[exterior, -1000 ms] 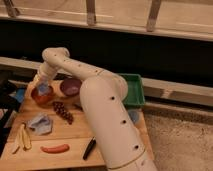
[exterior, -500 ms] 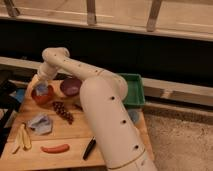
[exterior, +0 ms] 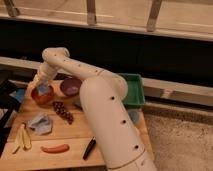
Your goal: Place sponge in red bowl
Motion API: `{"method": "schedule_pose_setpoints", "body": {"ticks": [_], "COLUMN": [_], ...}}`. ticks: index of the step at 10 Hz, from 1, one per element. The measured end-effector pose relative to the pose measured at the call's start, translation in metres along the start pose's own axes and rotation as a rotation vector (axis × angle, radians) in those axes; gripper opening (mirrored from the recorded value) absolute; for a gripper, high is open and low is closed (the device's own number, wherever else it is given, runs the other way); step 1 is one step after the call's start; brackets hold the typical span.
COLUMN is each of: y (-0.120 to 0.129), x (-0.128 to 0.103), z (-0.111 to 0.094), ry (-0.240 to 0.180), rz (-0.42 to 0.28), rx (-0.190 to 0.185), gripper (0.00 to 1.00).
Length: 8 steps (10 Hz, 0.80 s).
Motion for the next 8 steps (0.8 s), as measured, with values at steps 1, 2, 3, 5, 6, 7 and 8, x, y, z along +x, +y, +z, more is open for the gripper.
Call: {"method": "schedule_pose_setpoints", "body": {"ticks": [1, 2, 3, 5, 6, 7, 8], "y": [0.0002, 0.0008, 0.0009, 0.0003, 0.0005, 0.0006, 0.0005], "x": [0.0000, 0.0000, 0.0001, 0.0000, 0.0000, 0.0000, 0.0000], "z": [0.0001, 0.0004, 0.0005, 0.0001, 0.0002, 0.0003, 0.0002], "ry": [0.000, 0.000, 0.001, 0.000, 0.000, 0.000, 0.000], "rz": [0.000, -0.001, -0.001, 0.000, -0.001, -0.001, -0.001], "rx": [0.000, 0.000, -0.001, 0.000, 0.000, 0.000, 0.000], "gripper": [0.56, 0.67, 0.76, 0.80, 0.80, 0.80, 0.80]}}
